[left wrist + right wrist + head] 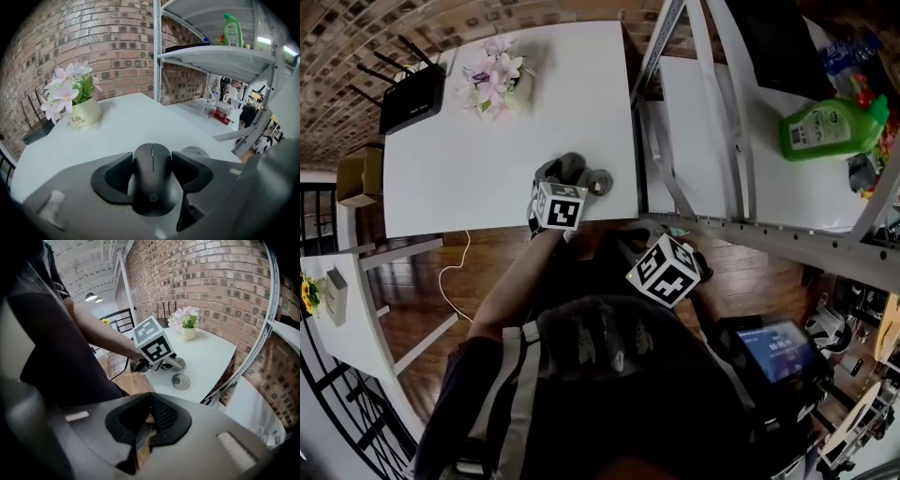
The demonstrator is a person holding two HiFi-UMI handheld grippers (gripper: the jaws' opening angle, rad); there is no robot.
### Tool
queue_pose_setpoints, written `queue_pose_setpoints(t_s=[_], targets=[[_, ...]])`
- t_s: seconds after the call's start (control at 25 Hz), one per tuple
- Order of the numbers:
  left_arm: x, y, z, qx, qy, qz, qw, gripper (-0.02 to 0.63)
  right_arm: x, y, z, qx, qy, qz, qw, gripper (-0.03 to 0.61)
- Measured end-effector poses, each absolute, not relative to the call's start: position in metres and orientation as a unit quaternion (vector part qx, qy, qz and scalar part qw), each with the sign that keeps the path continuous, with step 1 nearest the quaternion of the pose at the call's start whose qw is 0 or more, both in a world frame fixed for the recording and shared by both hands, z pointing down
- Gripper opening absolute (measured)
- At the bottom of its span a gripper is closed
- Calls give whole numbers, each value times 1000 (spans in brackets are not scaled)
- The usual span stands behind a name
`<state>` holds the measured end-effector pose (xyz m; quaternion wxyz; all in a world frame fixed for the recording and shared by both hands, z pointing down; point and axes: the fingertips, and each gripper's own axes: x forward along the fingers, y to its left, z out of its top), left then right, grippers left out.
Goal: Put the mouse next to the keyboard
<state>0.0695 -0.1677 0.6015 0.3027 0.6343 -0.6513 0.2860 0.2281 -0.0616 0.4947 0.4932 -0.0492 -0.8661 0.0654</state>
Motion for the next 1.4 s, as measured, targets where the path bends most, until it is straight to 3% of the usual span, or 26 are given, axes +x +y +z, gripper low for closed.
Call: queue_pose_setpoints(t_s=[0.28, 0.6, 0.92, 1.2, 1.4], targets=[[70, -170, 584, 679, -588, 336, 285, 275, 219, -59, 494, -53, -866, 64, 494, 6], [69, -178, 602, 692, -517, 382, 329, 275, 221, -60, 492, -39, -866, 74, 493, 6], [63, -174, 607, 626, -608, 199, 445, 268, 227, -63, 492, -24, -867, 86, 491, 6], [56, -169, 603, 606, -644, 176, 433, 271, 229, -61, 495, -30, -867, 86, 490, 6], [57, -173, 591, 647, -609, 246, 386, 275, 227, -57, 497, -37, -866, 88, 490, 6]])
